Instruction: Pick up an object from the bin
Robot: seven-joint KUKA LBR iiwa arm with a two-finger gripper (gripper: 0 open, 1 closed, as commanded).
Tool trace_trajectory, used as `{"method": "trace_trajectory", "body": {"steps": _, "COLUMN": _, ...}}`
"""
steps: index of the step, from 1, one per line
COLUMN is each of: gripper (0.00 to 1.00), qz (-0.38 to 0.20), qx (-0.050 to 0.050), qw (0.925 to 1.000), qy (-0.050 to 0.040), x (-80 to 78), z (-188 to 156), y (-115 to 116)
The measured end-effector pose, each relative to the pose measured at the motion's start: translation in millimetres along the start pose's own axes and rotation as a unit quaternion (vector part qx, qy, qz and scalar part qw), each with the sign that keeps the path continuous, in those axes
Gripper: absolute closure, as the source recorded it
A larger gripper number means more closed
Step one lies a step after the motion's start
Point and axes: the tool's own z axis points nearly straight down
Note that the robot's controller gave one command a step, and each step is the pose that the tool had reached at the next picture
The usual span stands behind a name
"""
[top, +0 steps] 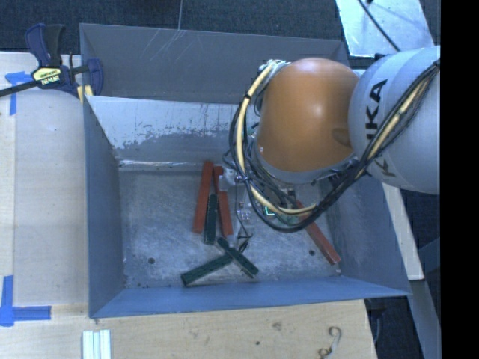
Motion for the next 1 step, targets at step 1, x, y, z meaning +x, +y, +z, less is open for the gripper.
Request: {"method": "trace_trajectory", "body": {"steps": 1, "gripper": 0.0, "qz": -0.17, "qx": 0.0, "qw": 0.9854, "qy": -0.0061, "x": 14.2, "z": 160.0, "y": -5.3}}
